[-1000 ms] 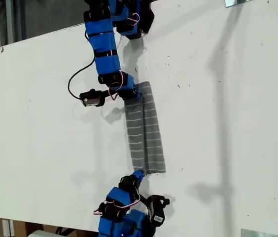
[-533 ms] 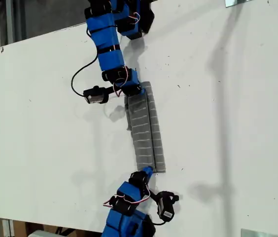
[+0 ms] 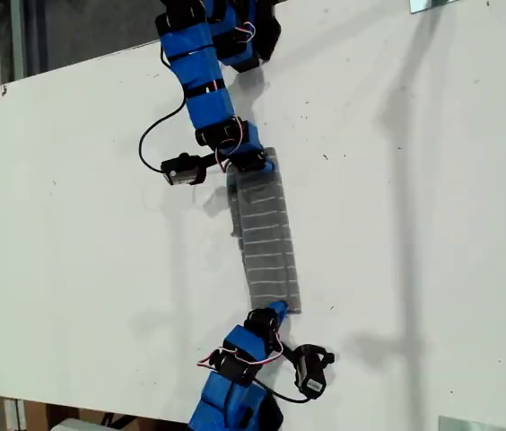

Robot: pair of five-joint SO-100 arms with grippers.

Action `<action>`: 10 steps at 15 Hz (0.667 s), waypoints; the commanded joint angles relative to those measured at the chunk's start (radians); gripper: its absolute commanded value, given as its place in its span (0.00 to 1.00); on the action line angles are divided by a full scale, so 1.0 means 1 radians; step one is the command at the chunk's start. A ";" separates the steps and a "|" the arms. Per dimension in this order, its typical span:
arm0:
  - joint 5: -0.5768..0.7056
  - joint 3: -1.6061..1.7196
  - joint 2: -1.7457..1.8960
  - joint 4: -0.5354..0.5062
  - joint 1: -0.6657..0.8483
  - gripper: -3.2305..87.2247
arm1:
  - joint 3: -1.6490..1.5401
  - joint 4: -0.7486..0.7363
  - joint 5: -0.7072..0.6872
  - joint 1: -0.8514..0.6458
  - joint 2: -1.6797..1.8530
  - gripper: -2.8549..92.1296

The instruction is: Grasp corners of a square towel and fold twice.

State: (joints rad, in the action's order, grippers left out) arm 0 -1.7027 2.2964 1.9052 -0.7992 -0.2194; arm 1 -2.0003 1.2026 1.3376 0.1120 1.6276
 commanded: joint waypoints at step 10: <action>-0.009 -0.179 0.034 -0.264 -0.005 0.30 | -0.291 -0.051 -0.063 -0.167 0.347 0.41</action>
State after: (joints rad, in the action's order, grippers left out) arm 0 -1.6904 2.1399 1.8837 -1.0094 -0.2270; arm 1 -2.2810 1.1796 1.2916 -0.0184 1.9313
